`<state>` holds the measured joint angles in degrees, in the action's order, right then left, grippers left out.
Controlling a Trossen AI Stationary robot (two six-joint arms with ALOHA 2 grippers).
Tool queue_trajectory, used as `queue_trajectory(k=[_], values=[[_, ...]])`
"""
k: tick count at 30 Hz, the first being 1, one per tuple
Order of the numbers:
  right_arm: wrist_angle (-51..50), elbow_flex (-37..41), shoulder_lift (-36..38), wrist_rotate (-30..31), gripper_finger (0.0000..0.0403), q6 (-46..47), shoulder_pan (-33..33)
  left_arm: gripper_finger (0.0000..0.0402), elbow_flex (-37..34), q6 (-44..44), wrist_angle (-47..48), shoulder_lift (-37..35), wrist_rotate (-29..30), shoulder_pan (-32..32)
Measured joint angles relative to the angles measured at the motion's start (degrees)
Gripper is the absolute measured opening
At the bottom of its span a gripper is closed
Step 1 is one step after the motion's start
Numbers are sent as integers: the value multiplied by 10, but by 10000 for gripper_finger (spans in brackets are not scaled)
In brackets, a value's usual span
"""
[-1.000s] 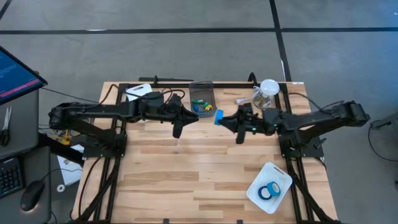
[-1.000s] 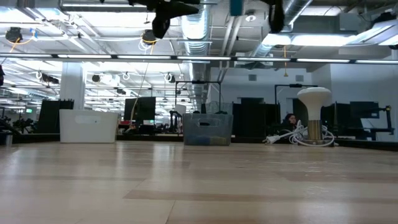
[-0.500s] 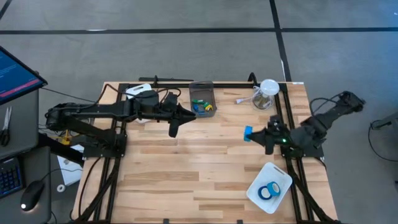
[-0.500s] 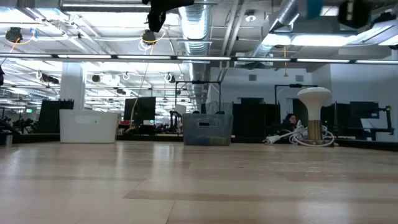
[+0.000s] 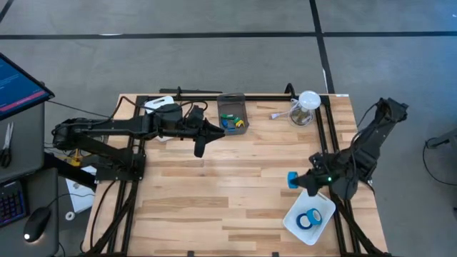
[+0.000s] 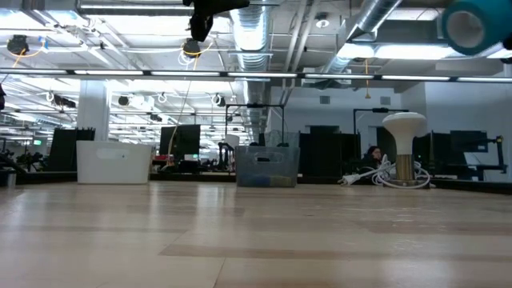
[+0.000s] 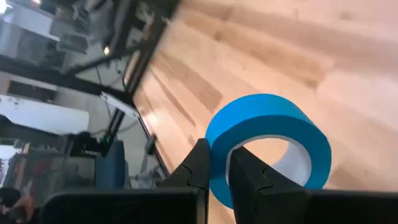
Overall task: Pick and place Stapler, Stapler remover, tape
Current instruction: Put the light blue tape into the bottom white bin
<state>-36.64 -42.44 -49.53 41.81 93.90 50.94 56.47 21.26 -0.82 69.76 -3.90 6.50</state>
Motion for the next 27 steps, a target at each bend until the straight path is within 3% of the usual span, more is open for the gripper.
queue_trajectory(k=[14, 27], values=[[-47, 0, -113, -242, 21, 178, 14, 76, 0, 0, 0, 0, 0, 0], [-54, 0, -176, -300, 21, 244, 50, 76, 0, -16, 0, 0, 1, 0]])
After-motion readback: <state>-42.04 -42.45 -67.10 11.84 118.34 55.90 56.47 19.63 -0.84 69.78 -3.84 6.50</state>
